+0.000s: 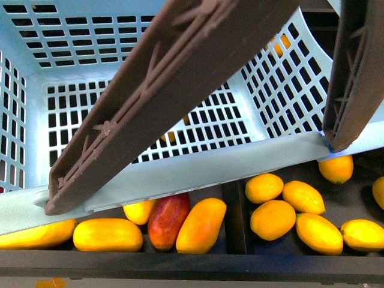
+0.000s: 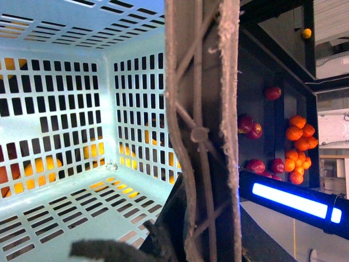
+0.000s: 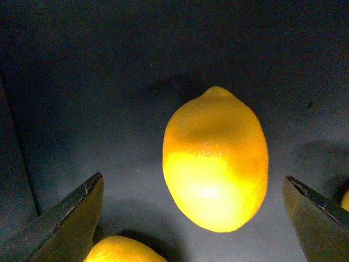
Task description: Pick lemon and mango into basket
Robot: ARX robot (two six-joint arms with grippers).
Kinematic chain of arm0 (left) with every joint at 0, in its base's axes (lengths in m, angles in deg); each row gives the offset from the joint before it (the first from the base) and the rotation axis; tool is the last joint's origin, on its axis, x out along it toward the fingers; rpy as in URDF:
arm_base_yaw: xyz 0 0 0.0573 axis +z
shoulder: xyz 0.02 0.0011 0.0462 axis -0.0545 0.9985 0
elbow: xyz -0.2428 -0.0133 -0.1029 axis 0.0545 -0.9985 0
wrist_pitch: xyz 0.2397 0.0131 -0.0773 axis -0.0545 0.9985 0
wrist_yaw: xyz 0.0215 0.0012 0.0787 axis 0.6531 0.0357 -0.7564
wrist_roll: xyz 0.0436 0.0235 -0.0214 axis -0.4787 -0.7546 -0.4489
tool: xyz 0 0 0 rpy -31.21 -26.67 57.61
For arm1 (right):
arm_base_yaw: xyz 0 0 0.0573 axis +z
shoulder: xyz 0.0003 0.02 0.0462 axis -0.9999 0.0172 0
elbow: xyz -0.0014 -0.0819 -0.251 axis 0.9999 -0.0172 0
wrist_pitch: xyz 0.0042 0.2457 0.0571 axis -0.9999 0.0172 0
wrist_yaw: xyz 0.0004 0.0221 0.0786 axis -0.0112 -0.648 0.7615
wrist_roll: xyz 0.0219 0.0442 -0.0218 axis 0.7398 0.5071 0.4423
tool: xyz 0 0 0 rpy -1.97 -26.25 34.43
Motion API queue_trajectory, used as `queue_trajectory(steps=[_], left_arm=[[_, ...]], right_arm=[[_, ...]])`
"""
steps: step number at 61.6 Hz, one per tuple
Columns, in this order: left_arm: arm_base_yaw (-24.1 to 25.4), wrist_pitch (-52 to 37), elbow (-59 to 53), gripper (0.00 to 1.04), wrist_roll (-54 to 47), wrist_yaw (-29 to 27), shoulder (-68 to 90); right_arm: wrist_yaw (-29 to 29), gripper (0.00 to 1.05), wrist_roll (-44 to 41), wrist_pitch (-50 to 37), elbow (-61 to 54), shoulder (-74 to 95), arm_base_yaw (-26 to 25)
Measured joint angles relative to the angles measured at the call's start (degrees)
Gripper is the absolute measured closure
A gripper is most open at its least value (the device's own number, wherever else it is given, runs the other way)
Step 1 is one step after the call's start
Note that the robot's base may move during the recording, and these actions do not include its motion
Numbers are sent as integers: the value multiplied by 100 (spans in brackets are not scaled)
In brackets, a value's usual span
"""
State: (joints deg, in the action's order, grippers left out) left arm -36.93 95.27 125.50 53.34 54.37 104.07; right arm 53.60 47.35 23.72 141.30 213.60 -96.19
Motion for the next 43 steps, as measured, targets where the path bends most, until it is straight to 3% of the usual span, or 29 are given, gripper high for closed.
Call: queue_trajectory(steps=[43], left_arm=[[0, 0, 0, 99, 0, -2, 0]], right_arm=[[-70, 9, 42, 98, 271, 424, 96]])
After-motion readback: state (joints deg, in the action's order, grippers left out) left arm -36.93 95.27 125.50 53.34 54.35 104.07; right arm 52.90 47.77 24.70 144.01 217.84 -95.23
